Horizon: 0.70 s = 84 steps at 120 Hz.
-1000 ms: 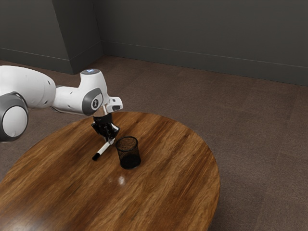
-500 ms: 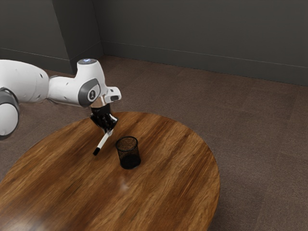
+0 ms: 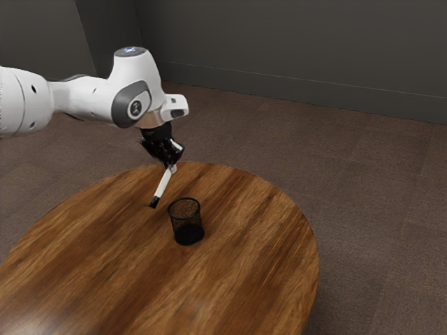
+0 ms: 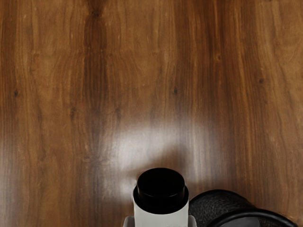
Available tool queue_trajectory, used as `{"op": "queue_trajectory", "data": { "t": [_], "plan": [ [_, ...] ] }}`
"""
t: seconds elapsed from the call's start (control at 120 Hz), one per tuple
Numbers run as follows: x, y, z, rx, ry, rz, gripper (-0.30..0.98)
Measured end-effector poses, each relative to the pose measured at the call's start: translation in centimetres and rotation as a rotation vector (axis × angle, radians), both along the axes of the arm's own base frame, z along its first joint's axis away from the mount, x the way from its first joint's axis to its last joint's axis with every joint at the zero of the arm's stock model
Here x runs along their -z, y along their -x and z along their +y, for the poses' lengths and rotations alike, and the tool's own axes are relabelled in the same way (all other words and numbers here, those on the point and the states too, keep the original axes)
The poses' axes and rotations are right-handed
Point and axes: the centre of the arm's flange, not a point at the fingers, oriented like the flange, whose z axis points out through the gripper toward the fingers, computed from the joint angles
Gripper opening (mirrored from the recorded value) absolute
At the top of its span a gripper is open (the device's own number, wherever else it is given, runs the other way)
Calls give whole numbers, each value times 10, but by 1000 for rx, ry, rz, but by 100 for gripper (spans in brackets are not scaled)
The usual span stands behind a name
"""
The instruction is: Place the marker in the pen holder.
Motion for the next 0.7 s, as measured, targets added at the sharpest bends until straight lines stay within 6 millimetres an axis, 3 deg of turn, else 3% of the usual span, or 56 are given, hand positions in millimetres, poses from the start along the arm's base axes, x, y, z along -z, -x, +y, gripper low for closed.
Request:
{"op": "queue_trajectory", "data": {
  "t": [0.183,0.333,0.7],
  "plan": [
    [-14,-12,-25,28,35,-129,-5],
    [-22,-18,-28,8,107,-240,-5],
    [-25,14,-32,36,126,-321,-5]
  ]
}}
